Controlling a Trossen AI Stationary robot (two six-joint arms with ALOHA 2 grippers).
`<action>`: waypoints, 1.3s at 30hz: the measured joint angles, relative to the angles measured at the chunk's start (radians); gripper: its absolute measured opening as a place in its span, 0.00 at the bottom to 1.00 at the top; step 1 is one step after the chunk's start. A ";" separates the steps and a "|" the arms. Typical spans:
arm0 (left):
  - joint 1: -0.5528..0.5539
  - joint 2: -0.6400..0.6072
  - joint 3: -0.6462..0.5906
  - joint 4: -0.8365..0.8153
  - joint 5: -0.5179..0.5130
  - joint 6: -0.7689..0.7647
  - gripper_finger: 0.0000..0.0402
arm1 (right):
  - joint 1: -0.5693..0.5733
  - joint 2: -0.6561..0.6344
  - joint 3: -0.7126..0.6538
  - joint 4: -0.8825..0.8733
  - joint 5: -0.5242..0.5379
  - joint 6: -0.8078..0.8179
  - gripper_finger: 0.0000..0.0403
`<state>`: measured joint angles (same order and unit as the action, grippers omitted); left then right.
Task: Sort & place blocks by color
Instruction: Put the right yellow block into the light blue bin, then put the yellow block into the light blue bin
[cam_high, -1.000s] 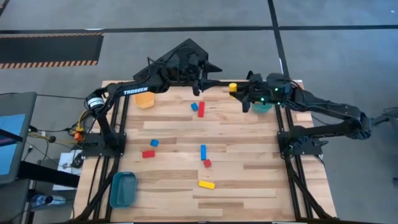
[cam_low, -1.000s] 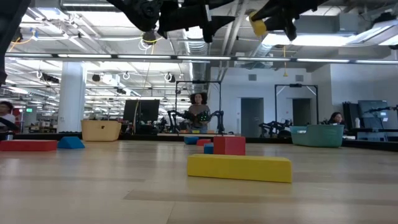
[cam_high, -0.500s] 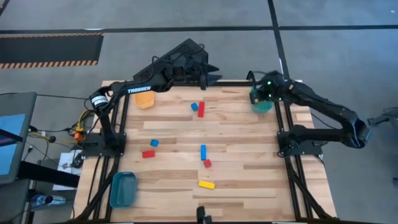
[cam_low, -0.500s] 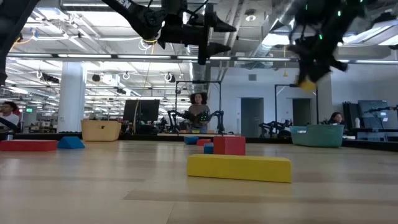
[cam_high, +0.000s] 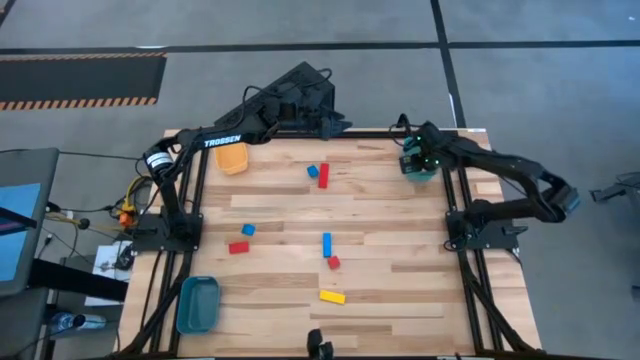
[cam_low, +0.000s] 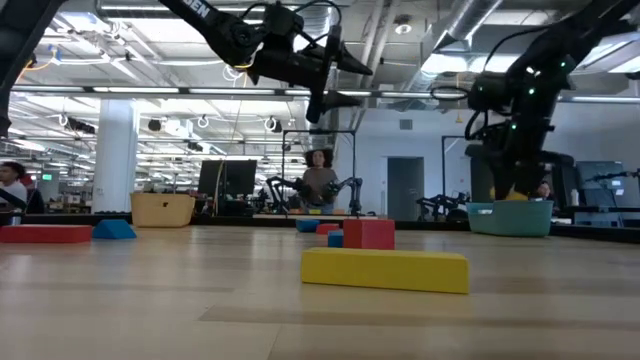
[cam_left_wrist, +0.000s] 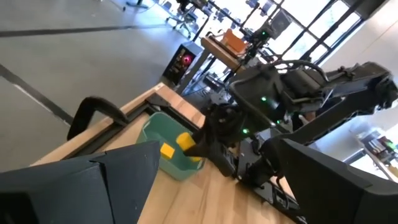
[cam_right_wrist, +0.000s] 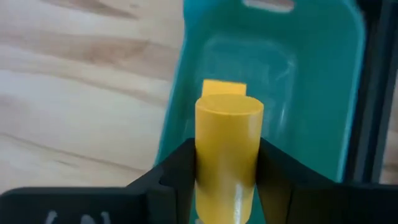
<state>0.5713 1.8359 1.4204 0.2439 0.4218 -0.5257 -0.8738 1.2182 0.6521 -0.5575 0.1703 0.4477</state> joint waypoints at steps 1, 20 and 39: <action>0.000 0.000 0.000 -0.003 0.002 -0.003 0.79 | -0.004 0.014 -0.001 0.000 -0.001 0.000 0.39; 0.043 -0.178 0.000 -0.207 -0.262 0.140 0.79 | -0.010 -0.060 -0.001 0.008 -0.180 -0.148 0.55; -0.221 -0.184 0.000 -0.272 -0.182 0.168 0.79 | 0.127 -0.304 0.000 0.058 -0.458 -0.194 0.45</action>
<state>0.3505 1.6520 1.4204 -0.0277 0.2400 -0.3577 -0.7464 0.9138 0.6518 -0.4995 -0.2878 0.2535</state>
